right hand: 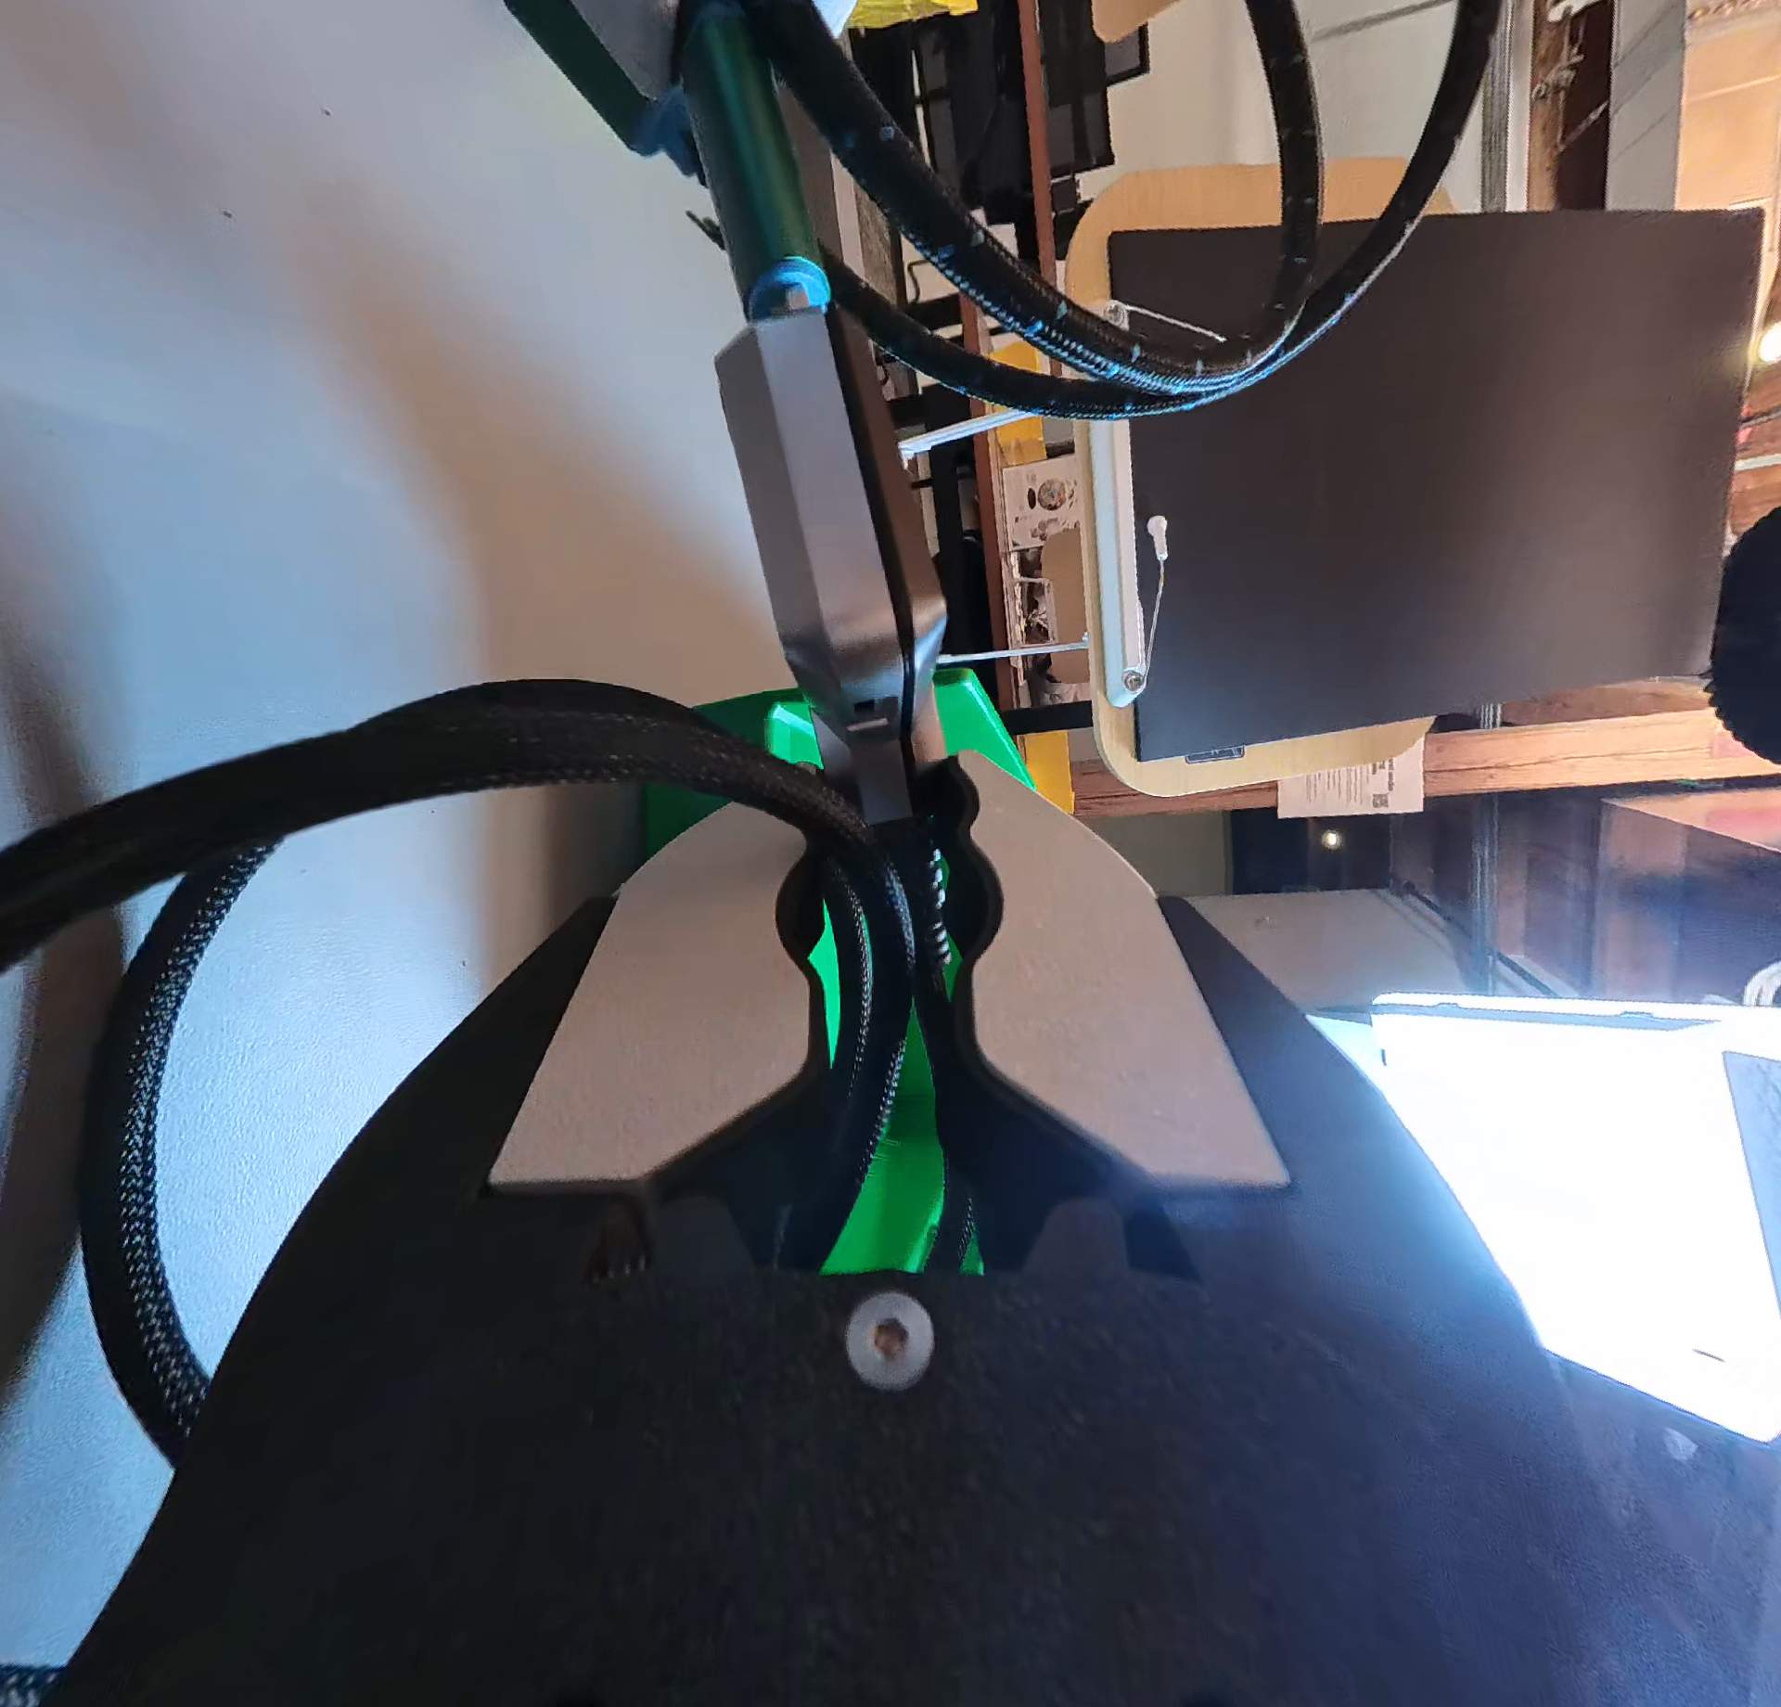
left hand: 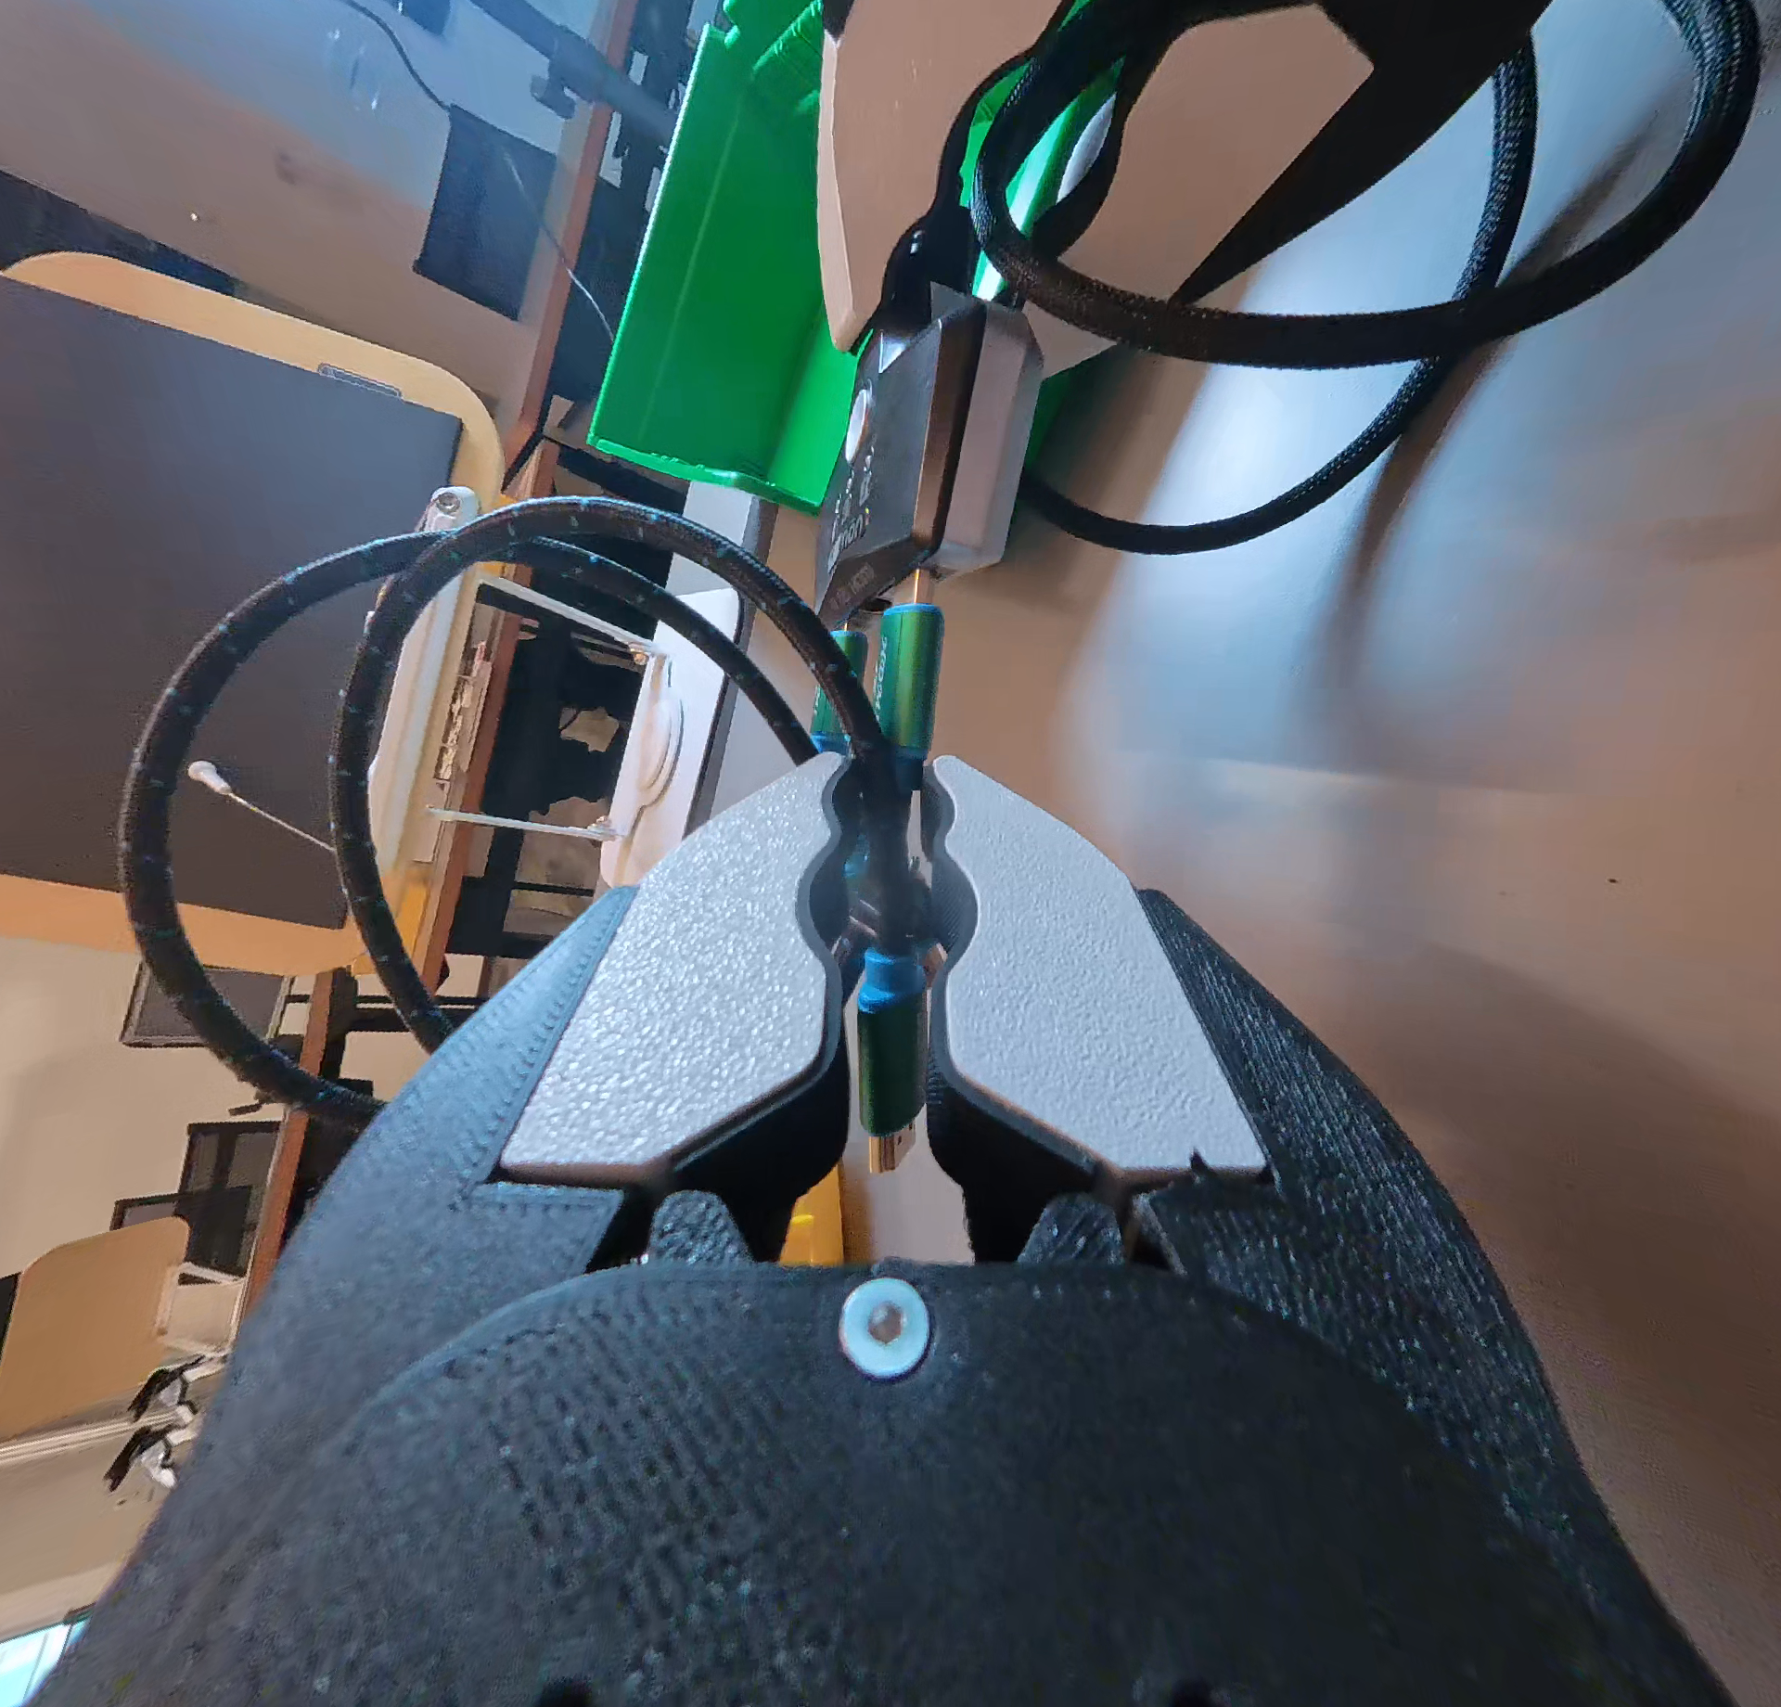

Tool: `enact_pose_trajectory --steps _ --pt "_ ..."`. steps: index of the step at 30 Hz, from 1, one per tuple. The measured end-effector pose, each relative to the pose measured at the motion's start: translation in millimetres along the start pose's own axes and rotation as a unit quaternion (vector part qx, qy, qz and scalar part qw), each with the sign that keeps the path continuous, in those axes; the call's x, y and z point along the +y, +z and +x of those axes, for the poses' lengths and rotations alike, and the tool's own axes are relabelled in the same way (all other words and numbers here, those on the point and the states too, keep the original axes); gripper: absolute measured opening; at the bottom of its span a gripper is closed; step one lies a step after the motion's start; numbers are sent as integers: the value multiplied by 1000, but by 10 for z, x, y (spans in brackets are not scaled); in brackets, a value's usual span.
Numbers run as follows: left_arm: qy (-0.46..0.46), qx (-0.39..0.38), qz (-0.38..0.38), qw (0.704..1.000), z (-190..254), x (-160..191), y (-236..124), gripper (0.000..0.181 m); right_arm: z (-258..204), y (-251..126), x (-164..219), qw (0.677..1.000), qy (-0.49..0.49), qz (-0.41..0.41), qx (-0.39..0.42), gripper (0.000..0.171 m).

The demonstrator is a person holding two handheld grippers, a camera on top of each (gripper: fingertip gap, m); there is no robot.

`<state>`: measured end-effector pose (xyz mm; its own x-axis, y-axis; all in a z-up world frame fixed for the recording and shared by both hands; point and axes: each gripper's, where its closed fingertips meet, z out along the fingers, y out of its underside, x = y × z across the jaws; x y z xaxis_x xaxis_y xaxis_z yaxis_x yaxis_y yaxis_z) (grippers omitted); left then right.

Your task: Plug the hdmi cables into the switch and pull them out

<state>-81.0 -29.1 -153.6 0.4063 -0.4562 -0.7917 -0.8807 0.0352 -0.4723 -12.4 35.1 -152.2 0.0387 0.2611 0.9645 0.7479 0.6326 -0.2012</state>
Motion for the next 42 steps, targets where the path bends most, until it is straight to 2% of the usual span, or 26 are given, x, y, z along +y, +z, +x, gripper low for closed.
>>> enact_pose_trajectory --steps 8,12,14,17,23,29,34,36,39,42 --pt "-1 9 -2 1000 46 19 31 12 -103 30 -2 999 6 -34 -22 19" --pt "35 56 13 998 342 -100 51 12 -261 67 49 997 -12 -57 -53 18" --pt "41 44 -15 998 383 -136 70 13 -255 82 49 996 -1 -63 -57 20" --pt "8 41 6 999 264 -166 44 14 -184 49 28 996 31 -50 -65 21" --pt "3 29 43 999 125 -90 17 17 -251 4 -37 993 53 -1 -110 22" --pt "-7 -33 53 998 -164 80 3 28 -258 -46 -55 981 119 27 -154 21" --pt "-123 -37 112 985 -455 96 -162 32 -212 -115 -40 955 206 42 -208 21" --pt "-211 -36 155 965 -635 116 -252 33 -90 -185 -54 938 259 52 -224 21" --pt "-354 -27 205 912 -893 224 -337 32 233 -284 22 913 341 59 -216 20" --pt "-411 -30 214 886 -1014 394 -337 31 678 -316 265 883 430 50 -183 21"
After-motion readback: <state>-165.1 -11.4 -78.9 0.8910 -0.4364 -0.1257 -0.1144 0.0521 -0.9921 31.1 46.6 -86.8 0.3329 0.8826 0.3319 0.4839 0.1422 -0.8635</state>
